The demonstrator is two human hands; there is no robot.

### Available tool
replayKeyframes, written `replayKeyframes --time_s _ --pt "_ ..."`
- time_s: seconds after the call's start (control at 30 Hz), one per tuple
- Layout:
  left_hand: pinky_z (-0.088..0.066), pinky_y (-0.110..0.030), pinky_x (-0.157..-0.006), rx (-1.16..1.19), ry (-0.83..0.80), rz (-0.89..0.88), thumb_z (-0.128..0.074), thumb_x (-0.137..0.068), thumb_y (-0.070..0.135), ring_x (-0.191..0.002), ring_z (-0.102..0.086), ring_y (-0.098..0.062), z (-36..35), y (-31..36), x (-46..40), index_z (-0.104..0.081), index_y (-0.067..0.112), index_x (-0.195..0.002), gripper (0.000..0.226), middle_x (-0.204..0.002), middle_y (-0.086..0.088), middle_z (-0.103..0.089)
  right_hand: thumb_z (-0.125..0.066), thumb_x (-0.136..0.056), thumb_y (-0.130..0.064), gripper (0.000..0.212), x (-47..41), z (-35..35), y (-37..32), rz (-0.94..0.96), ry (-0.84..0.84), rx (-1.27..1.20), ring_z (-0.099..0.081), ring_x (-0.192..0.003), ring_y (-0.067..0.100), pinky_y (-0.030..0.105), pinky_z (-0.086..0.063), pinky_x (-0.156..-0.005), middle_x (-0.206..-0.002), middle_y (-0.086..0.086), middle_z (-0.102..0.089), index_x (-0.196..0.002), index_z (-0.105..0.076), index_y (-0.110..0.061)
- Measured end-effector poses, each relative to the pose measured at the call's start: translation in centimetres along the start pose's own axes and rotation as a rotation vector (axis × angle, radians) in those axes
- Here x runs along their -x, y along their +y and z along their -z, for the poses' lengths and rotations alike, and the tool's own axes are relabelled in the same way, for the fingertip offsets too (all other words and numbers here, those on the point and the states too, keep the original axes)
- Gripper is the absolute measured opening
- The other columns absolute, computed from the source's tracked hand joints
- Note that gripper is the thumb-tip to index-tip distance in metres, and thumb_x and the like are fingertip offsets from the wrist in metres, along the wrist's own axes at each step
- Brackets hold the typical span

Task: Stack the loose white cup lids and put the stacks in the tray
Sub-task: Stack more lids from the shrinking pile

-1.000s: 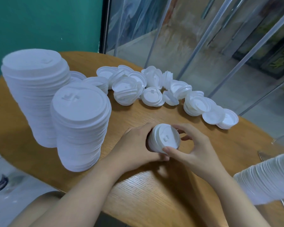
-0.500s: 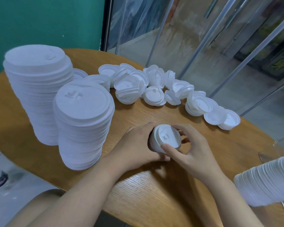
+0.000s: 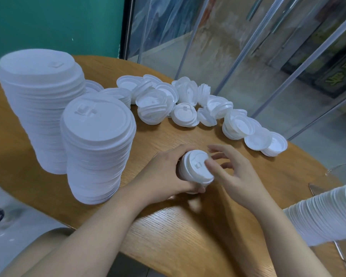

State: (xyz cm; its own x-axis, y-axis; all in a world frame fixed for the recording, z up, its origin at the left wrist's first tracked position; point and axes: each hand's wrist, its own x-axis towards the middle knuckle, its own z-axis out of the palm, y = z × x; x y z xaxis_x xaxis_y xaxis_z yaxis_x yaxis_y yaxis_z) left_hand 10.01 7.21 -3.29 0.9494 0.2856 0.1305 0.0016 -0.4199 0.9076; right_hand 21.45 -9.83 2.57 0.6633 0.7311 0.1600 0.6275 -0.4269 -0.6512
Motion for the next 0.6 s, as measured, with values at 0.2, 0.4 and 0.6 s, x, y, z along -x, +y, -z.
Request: replayKeyframes --time_s 0.2,0.4,0.6 --pt "-0.049 -0.032 -0.105 -0.010 -0.004 0.005 -0.095 -0.057 0.055 -0.117 -0.058 0.006 0.0 -0.4 0.0 -0.051 0.050 -0.136 0.091 -0.122 0.028 -0.065 -0.073 -0.091 -0.043 0.040 -6.5 -0.3 1.2 0.025 0.135 0.110 -0.057 -0.105 0.004 0.019 -0.045 -0.085 -0.120 -0.011 -0.062 -0.126 -0.064 -0.025" --pt "-0.047 -0.027 -0.107 -0.034 0.009 0.025 -0.094 -0.056 0.058 -0.120 -0.055 0.008 -0.1 -0.6 0.0 -0.050 0.048 -0.139 0.094 -0.125 0.029 -0.063 -0.082 -0.083 -0.044 0.072 -14.4 -3.6 2.8 0.155 0.116 0.308 -0.045 -0.133 0.018 0.033 -0.037 -0.112 -0.144 0.001 -0.053 -0.142 -0.053 -0.014" --pt "-0.045 -0.024 -0.107 -0.046 0.012 0.020 -0.093 -0.056 0.062 -0.120 -0.053 0.010 -0.1 -0.7 0.0 -0.049 0.048 -0.140 0.097 -0.126 0.030 -0.062 -0.081 -0.080 -0.056 0.085 -17.3 -5.5 3.0 0.132 0.071 0.429 -0.044 -0.136 0.024 0.043 -0.035 -0.115 -0.146 0.004 -0.054 -0.147 -0.049 -0.014"
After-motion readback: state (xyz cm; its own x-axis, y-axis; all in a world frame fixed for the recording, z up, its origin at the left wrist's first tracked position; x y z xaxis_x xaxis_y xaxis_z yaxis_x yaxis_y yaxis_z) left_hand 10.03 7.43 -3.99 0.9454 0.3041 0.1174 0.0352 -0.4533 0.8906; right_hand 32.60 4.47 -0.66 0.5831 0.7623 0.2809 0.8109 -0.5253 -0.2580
